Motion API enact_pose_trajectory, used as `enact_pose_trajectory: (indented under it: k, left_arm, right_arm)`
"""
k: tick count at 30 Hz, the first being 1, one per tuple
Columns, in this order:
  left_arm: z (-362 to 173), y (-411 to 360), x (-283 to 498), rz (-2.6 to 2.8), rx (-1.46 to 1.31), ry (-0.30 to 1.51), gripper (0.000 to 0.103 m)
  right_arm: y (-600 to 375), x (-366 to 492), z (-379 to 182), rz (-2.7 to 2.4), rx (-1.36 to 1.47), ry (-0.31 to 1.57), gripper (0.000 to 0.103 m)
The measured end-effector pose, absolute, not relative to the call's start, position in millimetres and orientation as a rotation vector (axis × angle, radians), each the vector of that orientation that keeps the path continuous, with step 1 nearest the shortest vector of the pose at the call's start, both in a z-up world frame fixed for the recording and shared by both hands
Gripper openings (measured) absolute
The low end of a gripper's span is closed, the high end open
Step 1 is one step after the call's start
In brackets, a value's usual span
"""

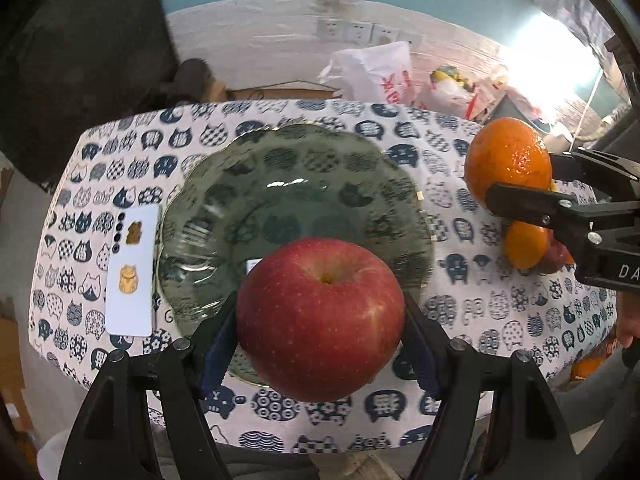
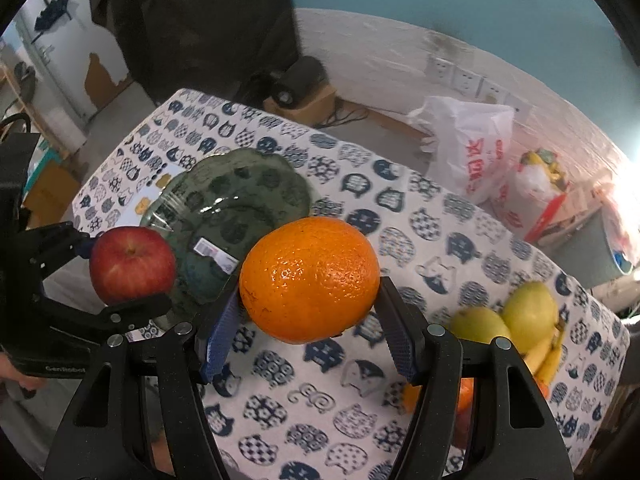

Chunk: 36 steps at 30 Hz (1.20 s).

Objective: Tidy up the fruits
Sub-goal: 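Carry the red apple and large orange with both grippers over the green glass plate, then lower the apple and orange onto the plate and open both grippers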

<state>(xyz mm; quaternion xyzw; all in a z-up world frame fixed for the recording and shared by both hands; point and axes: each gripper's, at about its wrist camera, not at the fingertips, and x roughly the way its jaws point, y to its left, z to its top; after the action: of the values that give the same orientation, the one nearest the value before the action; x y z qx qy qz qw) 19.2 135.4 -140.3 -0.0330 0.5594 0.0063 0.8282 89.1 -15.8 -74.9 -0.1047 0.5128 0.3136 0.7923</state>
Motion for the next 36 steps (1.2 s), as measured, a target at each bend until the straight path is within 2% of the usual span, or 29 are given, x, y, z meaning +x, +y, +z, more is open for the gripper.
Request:
enact_pose_trajectory:
  k: [9, 23, 29, 31, 36]
  left_arm:
    - [-171.1, 159.1, 23.6, 0.018, -0.154, 1.27, 0.076]
    - [-210.5, 167.0, 29.9, 0.06, -0.151, 1.405, 0.076]
    - [-205.5, 165.3, 30.0, 0.074, -0.133, 1.39, 0.077]
    - [-198.9, 166.4, 29.8, 0.073, -0.136, 1.374, 0.081]
    - [-190.3, 172.8, 25.3, 0.096, -0.125, 1.356, 0.082]
  right_arm:
    - [29.1, 89.0, -101.4, 0.738, -0.265, 1.158, 0.066]
    - [45.5, 87.5, -135.6, 0.761, -0.303, 1.241, 0.066]
    - [52.3, 85.6, -141.7, 0.78, -0.324, 1.247, 0.066]
    - [53.7, 84.2, -141.5, 0.78, -0.333, 1.234, 0.066]
    - [54.0, 84.3, -141.9, 0.782, -0.328, 1.236, 0.066]
